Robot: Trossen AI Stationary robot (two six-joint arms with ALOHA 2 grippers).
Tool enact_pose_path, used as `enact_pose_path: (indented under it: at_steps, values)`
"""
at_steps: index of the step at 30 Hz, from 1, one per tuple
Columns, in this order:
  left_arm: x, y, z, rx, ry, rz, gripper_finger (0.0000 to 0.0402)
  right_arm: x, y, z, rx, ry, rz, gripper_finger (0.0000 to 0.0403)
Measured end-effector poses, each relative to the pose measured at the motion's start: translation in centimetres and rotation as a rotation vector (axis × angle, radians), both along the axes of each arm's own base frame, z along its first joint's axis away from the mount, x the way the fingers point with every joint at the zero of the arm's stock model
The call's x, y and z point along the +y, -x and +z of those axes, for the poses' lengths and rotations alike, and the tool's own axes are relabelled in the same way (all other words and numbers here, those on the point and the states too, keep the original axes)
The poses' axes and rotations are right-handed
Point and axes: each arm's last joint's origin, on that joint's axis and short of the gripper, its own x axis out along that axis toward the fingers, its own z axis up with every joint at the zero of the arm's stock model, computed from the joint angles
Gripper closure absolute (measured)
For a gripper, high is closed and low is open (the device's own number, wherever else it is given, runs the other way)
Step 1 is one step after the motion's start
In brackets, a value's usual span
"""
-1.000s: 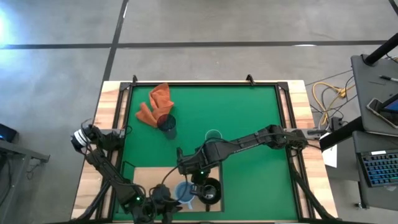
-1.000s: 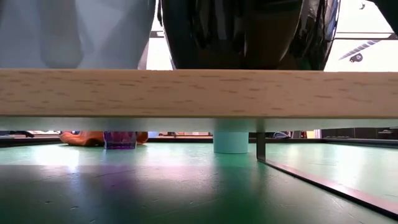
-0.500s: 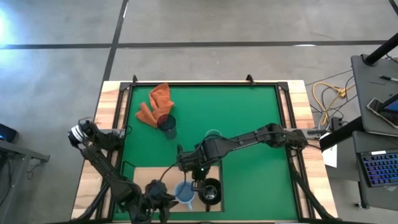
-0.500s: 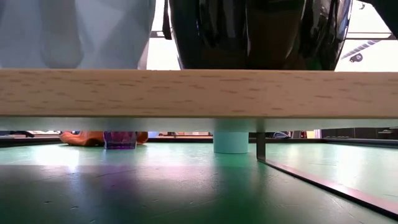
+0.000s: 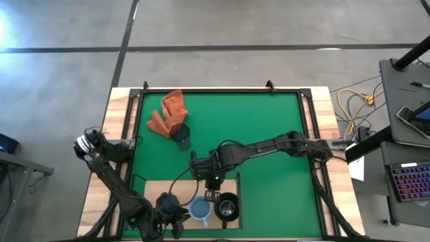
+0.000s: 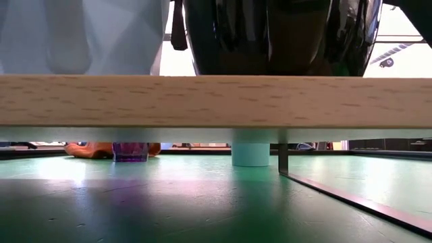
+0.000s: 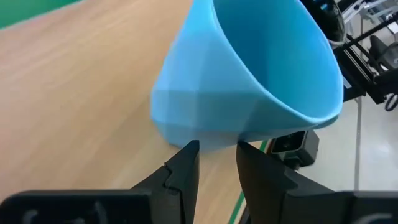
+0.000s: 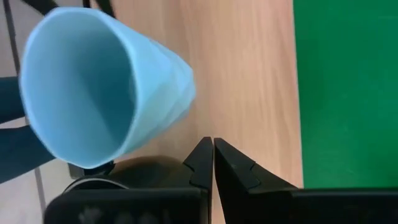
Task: Stack small to large cups/mugs on shelf
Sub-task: Put the blue mug on the shelf
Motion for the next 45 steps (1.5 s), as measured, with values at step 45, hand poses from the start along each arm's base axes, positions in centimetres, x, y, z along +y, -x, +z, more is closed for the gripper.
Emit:
enact_pose_path:
  at_steps: [45]
  values:
    - [0.7, -0.1, -0.4, 0.017, -0.052, 0.029, 0.0309, 2.0, 0.1, 0.3, -0.024, -0.111, 0.07, 0.0394]
